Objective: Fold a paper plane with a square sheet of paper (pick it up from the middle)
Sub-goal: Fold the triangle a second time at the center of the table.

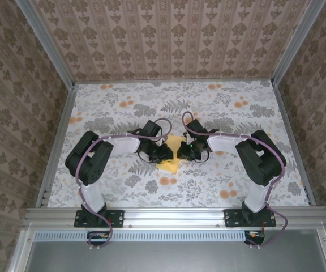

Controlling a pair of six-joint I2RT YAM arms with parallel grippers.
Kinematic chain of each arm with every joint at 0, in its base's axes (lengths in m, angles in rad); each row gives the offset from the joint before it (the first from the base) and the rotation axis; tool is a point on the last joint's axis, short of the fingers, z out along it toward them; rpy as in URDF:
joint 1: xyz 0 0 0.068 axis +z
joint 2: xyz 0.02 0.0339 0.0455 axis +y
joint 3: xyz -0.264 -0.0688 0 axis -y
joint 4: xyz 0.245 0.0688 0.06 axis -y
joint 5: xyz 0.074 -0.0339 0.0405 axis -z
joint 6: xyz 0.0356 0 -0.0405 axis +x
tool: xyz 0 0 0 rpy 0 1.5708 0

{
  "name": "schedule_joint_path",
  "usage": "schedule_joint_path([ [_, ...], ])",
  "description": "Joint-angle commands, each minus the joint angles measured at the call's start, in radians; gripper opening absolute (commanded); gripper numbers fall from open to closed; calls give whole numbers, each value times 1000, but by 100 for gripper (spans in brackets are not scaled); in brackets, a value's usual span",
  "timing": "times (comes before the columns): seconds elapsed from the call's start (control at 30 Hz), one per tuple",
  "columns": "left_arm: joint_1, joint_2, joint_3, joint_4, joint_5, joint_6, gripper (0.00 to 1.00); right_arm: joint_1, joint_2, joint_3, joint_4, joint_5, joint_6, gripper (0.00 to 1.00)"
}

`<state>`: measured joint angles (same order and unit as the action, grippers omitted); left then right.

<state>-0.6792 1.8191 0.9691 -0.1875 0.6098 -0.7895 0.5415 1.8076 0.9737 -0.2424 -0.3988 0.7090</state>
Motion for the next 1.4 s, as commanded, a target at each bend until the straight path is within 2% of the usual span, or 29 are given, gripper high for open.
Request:
schedule_joint_path([
  [0.0, 3, -74, -3, -5, -29, 9, 24, 7, 18, 20, -10, -17, -16, 13],
  [0.67, 37, 8, 23, -3, -92, 3, 23, 8, 13, 26, -15, -23, -32, 13],
  [1.0, 36, 9, 6, -54, -161, -14, 23, 13, -91, 7, 8, -29, -29, 13],
  [1.37, 36, 9, -3, -45, -162, -28, 22, 145, -153, -30, -36, 18, 2, 13],
])
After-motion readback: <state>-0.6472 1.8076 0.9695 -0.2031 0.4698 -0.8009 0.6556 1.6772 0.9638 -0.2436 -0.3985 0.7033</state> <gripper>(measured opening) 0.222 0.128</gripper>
